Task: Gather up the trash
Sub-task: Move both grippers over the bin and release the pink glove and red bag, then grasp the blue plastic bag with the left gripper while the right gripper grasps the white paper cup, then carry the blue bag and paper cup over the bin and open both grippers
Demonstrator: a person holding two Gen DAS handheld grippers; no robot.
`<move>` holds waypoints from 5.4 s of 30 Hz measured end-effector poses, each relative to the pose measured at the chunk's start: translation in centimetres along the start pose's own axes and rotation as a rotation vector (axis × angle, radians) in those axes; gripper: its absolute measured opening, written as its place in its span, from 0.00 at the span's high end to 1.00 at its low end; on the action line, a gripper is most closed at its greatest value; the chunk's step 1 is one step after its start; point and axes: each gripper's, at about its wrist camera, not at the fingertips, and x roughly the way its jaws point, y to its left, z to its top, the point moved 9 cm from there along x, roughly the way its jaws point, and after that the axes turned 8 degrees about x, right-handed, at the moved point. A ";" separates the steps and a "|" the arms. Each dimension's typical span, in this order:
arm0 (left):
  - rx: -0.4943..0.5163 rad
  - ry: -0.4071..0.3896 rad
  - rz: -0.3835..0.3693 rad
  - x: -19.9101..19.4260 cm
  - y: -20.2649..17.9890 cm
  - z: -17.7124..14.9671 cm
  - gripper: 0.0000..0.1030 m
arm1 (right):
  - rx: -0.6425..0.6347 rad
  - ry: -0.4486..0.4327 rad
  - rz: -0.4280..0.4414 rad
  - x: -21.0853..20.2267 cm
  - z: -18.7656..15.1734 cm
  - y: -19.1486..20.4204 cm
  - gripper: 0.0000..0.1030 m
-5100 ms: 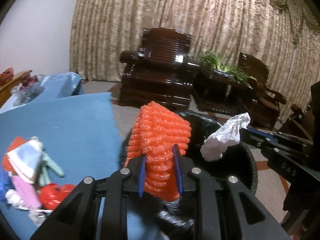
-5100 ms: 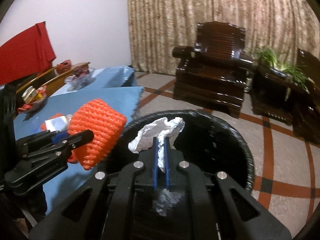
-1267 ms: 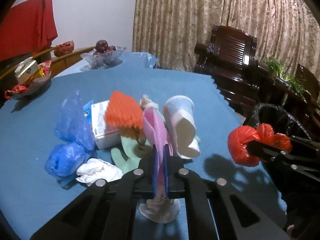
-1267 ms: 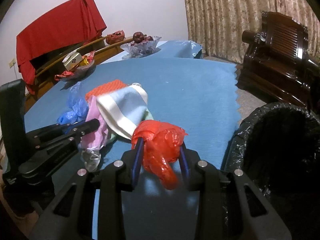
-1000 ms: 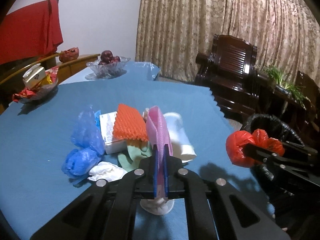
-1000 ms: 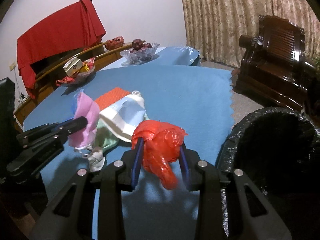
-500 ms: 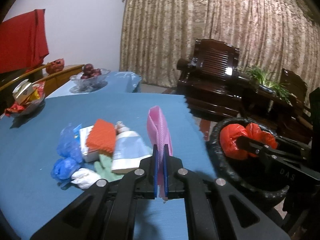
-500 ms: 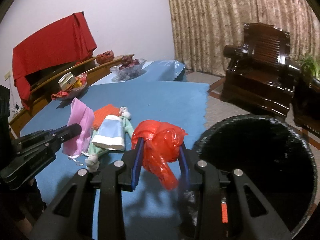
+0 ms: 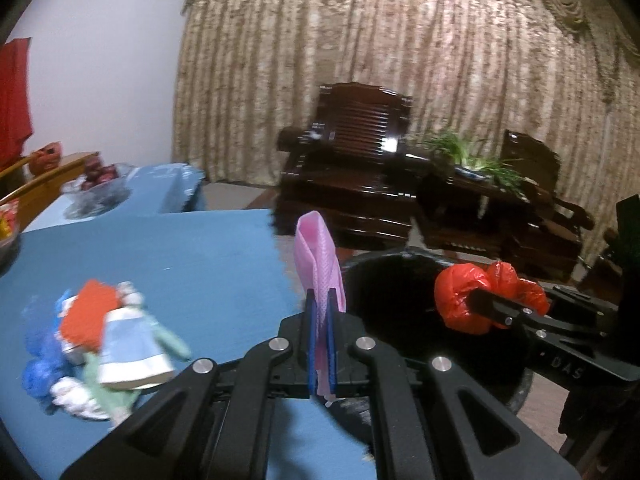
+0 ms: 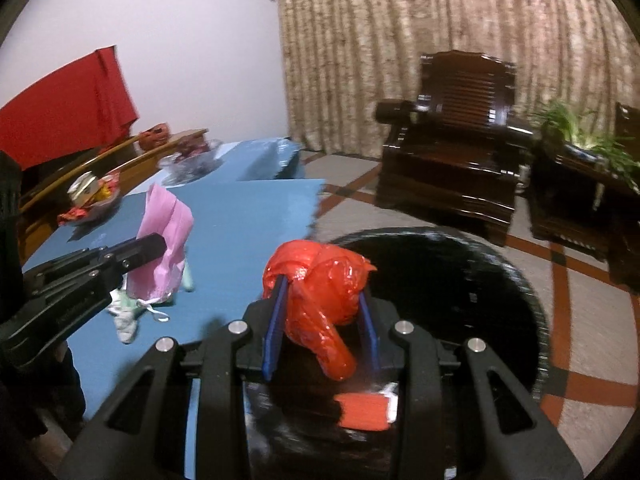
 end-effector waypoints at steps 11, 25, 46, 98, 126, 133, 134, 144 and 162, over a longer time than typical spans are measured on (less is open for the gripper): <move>0.050 0.054 -0.123 5.7 -6.7 0.1 0.96 | 0.069 0.030 -0.116 1.3 -2.0 -7.2 0.69; 0.017 0.100 -0.164 8.3 -6.9 -1.0 0.47 | 0.106 0.063 -0.195 2.5 -4.1 -10.3 0.27; -0.032 0.019 0.189 -1.3 8.6 -2.0 0.12 | 0.039 -0.020 -0.033 3.0 -0.3 0.6 0.07; -0.253 0.209 0.390 -2.8 30.2 -15.4 0.56 | -0.247 0.292 0.273 18.7 -7.9 24.6 0.63; -0.256 0.101 0.453 -7.5 29.7 -11.4 0.70 | -0.249 0.183 0.369 13.1 -3.6 25.9 0.92; -0.232 0.070 0.406 -7.9 26.7 -8.9 0.70 | -0.230 0.137 0.353 10.6 -2.1 24.3 0.92; -0.228 0.066 0.397 -7.8 26.1 -8.6 0.70 | -0.227 0.131 0.349 10.2 -1.9 24.0 0.92; -0.186 0.043 0.302 -6.1 21.0 -6.1 0.70 | -0.176 0.091 0.292 7.7 -0.7 20.0 0.92; -0.111 0.027 0.112 -1.1 10.3 -2.4 0.71 | -0.079 0.017 0.089 3.7 1.1 7.5 0.92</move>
